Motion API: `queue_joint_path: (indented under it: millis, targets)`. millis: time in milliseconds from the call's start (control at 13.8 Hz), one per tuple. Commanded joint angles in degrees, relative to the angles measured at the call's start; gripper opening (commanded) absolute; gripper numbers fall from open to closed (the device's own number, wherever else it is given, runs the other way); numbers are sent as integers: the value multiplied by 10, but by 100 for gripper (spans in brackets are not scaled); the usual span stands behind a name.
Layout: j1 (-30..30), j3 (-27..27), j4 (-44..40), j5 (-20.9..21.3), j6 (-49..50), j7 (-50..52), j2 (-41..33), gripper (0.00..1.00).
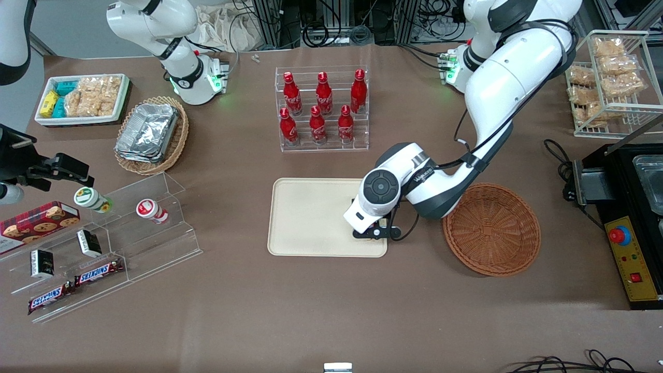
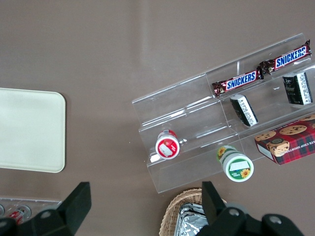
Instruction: Place sandwich from basket to tray
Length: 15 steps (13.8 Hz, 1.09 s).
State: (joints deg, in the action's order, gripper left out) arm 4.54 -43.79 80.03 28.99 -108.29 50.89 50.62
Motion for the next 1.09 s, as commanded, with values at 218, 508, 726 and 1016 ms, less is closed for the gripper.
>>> queue_joint_path:
  millis: [218, 508, 726, 1016]
  targets:
    - [39, 40, 1, 8, -17, -3, 8, 0]
    - [39, 40, 1, 9, -17, -3, 13, 32]
    - [40, 41, 1, 9, -17, -3, 17, 100]
    - [33, 39, -6, 2, -11, 6, 4, 100]
